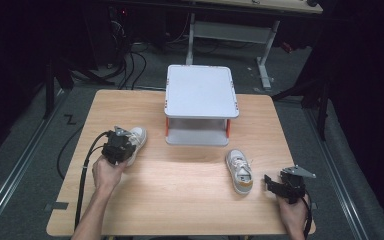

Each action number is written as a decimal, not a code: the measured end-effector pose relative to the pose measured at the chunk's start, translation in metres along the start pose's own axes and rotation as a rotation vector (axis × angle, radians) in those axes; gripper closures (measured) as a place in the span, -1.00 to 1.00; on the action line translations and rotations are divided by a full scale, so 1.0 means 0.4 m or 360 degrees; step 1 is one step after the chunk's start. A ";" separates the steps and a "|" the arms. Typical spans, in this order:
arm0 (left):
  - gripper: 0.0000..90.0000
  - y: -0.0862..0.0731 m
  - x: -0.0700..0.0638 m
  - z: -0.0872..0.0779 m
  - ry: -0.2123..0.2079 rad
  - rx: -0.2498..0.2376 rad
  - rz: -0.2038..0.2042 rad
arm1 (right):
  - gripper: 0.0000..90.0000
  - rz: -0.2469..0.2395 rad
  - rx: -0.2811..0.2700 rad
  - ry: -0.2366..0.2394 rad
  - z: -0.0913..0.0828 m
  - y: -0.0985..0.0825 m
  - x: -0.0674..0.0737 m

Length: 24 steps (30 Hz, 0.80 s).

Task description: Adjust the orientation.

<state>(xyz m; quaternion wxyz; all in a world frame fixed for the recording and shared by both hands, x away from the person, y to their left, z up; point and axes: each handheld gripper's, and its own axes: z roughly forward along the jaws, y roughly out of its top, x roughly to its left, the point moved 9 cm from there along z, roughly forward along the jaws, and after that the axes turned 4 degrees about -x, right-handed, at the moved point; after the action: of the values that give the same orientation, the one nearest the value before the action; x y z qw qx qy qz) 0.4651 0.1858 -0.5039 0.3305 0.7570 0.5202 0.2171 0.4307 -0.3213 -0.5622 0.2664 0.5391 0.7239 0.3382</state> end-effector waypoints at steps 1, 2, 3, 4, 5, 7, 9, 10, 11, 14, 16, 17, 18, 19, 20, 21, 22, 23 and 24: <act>0.88 0.000 -0.009 -0.006 -0.0024 -0.0009 -0.0005 | -0.29 -0.0001 0.0000 0.0001 0.000 0.000 0.000; 0.88 0.000 -0.015 -0.009 -0.0039 -0.0014 -0.0013 | -0.30 -0.0001 0.0000 0.0001 0.000 0.000 0.000; 0.88 -0.001 -0.023 -0.014 -0.0060 -0.0017 -0.0013 | -0.30 -0.0001 0.0000 0.0000 0.000 0.000 0.000; 0.88 -0.002 -0.032 -0.020 -0.0069 -0.0025 -0.0022 | -0.29 0.0000 0.0000 0.0000 0.000 0.000 0.000; 0.88 -0.003 -0.040 -0.025 -0.0081 -0.0025 -0.0030 | -0.29 -0.0001 0.0000 0.0001 0.000 0.000 0.000; 0.88 -0.005 -0.059 -0.036 -0.0092 -0.0026 -0.0031 | -0.30 -0.0001 0.0000 0.0000 0.000 0.000 0.000; 0.87 -0.006 -0.093 -0.049 -0.0115 -0.0034 -0.0027 | -0.30 -0.0001 0.0000 0.0001 0.000 0.000 0.000; 0.87 -0.006 -0.093 -0.049 -0.0115 -0.0034 -0.0027 | -0.30 -0.0001 0.0000 0.0001 0.000 0.000 0.000; 0.87 -0.006 -0.106 -0.053 -0.0126 -0.0030 -0.0025 | -0.30 -0.0001 0.0000 0.0000 0.000 0.000 0.000; 0.87 -0.005 -0.150 -0.059 -0.0158 -0.0017 -0.0006 | -0.29 -0.0001 0.0000 0.0001 0.000 0.000 0.000; 0.87 -0.005 -0.179 -0.061 -0.0177 0.0004 0.0003 | -0.29 -0.0001 0.0000 0.0001 0.000 0.000 0.000; 0.87 -0.005 -0.193 -0.061 -0.0184 0.0013 0.0001 | -0.29 -0.0001 0.0000 0.0001 0.000 0.000 0.000; 0.87 -0.005 -0.207 -0.060 -0.0195 0.0019 -0.0004 | -0.30 -0.0001 0.0000 0.0001 0.000 0.000 0.000; 0.87 -0.004 -0.220 -0.059 -0.0201 0.0026 -0.0017 | -0.29 0.0000 0.0000 0.0000 0.000 0.000 0.000; 0.87 -0.004 -0.232 -0.056 -0.0205 0.0027 -0.0022 | -0.30 -0.0001 0.0000 0.0001 0.000 0.000 0.000; 0.87 -0.004 -0.256 -0.045 -0.0198 0.0031 -0.0024 | -0.30 -0.0001 0.0000 0.0001 0.000 0.000 0.000; 0.87 -0.004 -0.256 -0.045 -0.0198 0.0031 -0.0024 | -0.30 -0.0001 0.0000 0.0001 0.000 0.000 0.000; 0.86 -0.005 -0.268 -0.038 -0.0194 0.0040 -0.0022 | -0.30 -0.0001 0.0000 0.0001 0.000 0.000 0.000; 0.86 -0.006 -0.279 -0.032 -0.0191 0.0049 -0.0026 | -0.30 -0.0001 0.0000 0.0001 0.000 0.000 0.000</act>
<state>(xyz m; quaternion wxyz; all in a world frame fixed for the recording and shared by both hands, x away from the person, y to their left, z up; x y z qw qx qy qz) 0.4144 0.0860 -0.4953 0.3512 0.7695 0.5087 0.1605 0.4307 -0.3213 -0.5623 0.2663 0.5386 0.7243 0.3382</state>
